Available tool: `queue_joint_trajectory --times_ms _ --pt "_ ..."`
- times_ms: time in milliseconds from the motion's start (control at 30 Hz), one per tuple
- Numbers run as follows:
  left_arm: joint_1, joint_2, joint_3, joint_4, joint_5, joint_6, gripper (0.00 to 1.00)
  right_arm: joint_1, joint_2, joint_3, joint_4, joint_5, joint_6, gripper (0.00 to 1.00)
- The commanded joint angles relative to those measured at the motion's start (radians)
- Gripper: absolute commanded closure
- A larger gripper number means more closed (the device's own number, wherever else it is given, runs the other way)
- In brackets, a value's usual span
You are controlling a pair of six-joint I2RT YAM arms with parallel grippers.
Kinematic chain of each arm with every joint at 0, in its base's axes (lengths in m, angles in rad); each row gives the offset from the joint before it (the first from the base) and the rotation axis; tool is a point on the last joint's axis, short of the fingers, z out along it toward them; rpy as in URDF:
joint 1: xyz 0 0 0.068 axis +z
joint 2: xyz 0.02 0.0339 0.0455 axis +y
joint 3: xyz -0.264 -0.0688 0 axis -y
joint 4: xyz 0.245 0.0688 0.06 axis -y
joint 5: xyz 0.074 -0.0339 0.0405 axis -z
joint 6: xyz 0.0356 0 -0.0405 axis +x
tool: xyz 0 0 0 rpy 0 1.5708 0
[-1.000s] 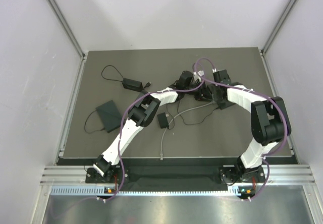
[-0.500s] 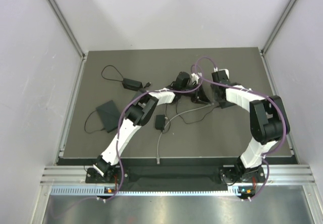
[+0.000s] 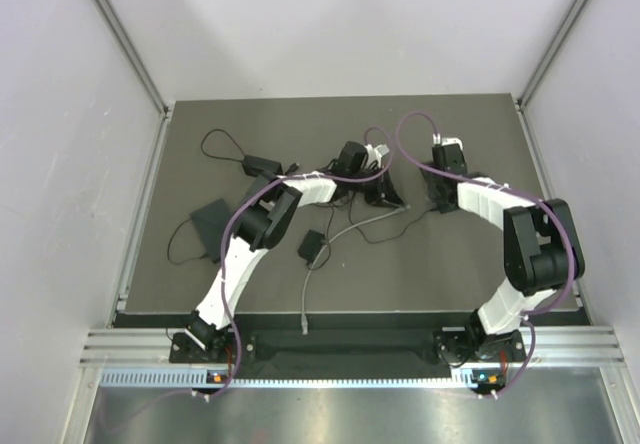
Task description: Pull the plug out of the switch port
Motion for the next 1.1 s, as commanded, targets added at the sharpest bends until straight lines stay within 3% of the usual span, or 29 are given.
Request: queue_joint_trajectory --times_ms 0,233,333,567,767,867,1067 --pt "0.011 -0.163 -0.073 -0.124 -0.150 0.129 1.00 -0.011 0.000 -0.027 -0.033 -0.090 0.024 0.56" --pt "0.007 -0.327 -0.157 -0.179 -0.218 0.120 1.00 -0.021 -0.078 -0.036 -0.051 -0.153 0.062 0.48" --pt "0.004 -0.358 -0.168 -0.177 -0.220 0.083 1.00 -0.021 -0.225 -0.072 -0.075 -0.211 0.105 0.37" --pt "-0.002 -0.409 -0.180 -0.151 -0.254 0.020 1.00 -0.021 -0.492 -0.230 -0.021 -0.464 0.227 0.33" --pt "-0.006 -0.433 -0.183 -0.089 -0.269 -0.056 1.00 0.080 -0.586 -0.398 0.238 -0.604 0.401 0.35" --pt "-0.009 -0.455 -0.193 -0.072 -0.286 -0.090 1.00 0.153 -0.568 -0.442 0.399 -0.595 0.482 0.36" --pt "-0.017 -0.478 -0.203 -0.070 -0.286 -0.103 1.00 0.244 -0.508 -0.453 0.559 -0.524 0.567 0.43"
